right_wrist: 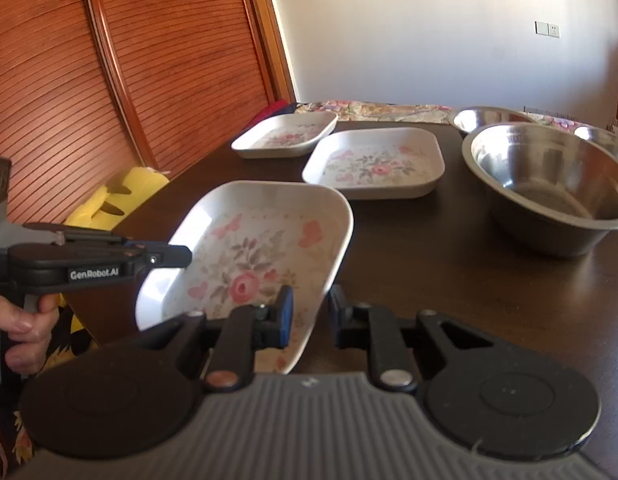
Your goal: Organize plates and bowls
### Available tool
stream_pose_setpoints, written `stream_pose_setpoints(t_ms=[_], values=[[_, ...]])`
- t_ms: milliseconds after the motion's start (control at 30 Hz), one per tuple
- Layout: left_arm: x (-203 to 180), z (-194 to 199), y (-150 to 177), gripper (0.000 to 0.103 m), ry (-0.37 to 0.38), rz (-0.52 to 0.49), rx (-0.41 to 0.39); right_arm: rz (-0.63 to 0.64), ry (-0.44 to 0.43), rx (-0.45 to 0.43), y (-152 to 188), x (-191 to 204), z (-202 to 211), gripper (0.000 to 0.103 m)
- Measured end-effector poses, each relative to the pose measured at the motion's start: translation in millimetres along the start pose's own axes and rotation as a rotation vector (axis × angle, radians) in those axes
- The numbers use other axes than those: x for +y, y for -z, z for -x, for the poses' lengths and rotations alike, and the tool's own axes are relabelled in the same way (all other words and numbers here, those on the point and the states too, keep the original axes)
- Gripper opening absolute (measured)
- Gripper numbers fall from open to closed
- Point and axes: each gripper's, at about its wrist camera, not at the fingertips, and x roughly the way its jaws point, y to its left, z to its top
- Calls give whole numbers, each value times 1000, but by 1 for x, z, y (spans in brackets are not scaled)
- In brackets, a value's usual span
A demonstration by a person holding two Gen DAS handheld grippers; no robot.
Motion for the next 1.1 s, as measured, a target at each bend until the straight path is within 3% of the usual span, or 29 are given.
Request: stream_pose_setpoints(t_ms=[700,833,1100], values=[[4,-10,6,13,-6,6,18,-37,-17,20,10,-3,-7,23],[4,-4,2,14,-21,-10,4,-18,-17,-11,5,-3,5,32],[10,0,-17,29,-52,-23,-23,33,-11,-70,-23,-9,21,36]])
